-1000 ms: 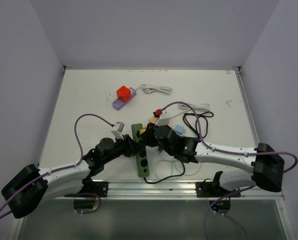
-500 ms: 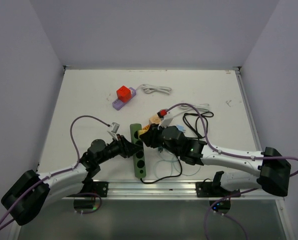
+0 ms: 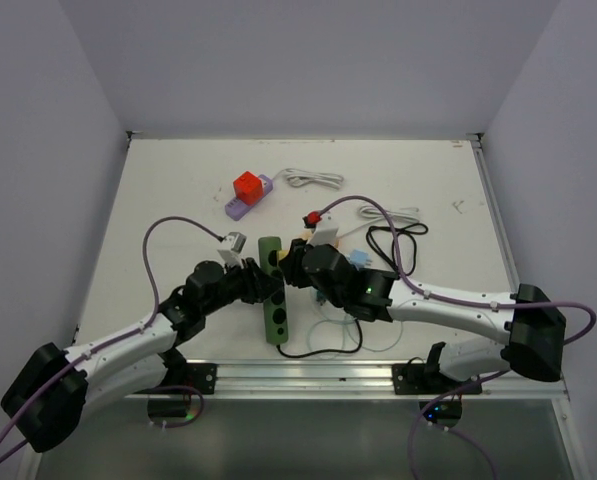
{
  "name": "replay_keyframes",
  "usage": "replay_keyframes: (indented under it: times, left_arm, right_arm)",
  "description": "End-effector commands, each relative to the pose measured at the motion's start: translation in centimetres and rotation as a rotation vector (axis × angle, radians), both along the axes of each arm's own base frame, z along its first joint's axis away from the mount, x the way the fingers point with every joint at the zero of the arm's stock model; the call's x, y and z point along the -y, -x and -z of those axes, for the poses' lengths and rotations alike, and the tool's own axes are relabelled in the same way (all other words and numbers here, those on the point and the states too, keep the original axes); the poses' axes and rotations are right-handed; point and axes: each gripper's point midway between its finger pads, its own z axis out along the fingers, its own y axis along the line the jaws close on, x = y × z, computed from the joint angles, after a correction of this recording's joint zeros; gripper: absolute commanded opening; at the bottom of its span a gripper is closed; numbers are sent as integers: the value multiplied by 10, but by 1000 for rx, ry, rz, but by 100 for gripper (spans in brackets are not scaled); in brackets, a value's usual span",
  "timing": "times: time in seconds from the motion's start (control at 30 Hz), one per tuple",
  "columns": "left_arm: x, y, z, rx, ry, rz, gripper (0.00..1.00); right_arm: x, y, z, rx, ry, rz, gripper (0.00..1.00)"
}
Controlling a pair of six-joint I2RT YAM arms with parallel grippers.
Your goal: Pull the plug off the socket
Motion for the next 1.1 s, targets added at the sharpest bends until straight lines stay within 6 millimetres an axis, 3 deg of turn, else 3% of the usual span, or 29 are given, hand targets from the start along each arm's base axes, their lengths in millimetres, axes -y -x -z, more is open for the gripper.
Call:
replay_keyframes:
  times: [0.0,0.23,0.37,0.5,0.6,0.63,0.7,0.73,0.93,1.07]
  left_arm:
    - [-58,-27,49,-78,-251,-285,0]
    - [-57,-26,47,-58,-267,-258,0]
    - [-55,-24,35,-8,-197,-257,0]
    - [-61,-25,37,-2,-220,-276,0]
    - [-61,-26,42,-8,-232,-275,0]
    - [-62,-27,43,-9,-238,-272,0]
    - [-61,-29,46,-12,-244,-274,0]
    - [-61,-31,48,-16,-258,-273,0]
    - [-58,-41,48,-6,-240,-246,0]
    - [-56,-46,49,-18,-214,-228,0]
  right_arm:
    - [-6,7,-20,26,-7,3,0]
    - [-5,6,-16,13,5,21,0]
    - [9,8,-21,19,-1,36,0]
    - [46,7,-28,32,-4,100,0]
    - [79,3,-18,12,10,161,0]
    - [98,-1,-24,12,-13,200,0]
    - [124,-8,-12,-17,-13,254,0]
    - [137,-7,-17,-11,-35,274,0]
    - [179,-18,6,-52,48,369,0]
    - [200,-26,32,-127,74,415,0]
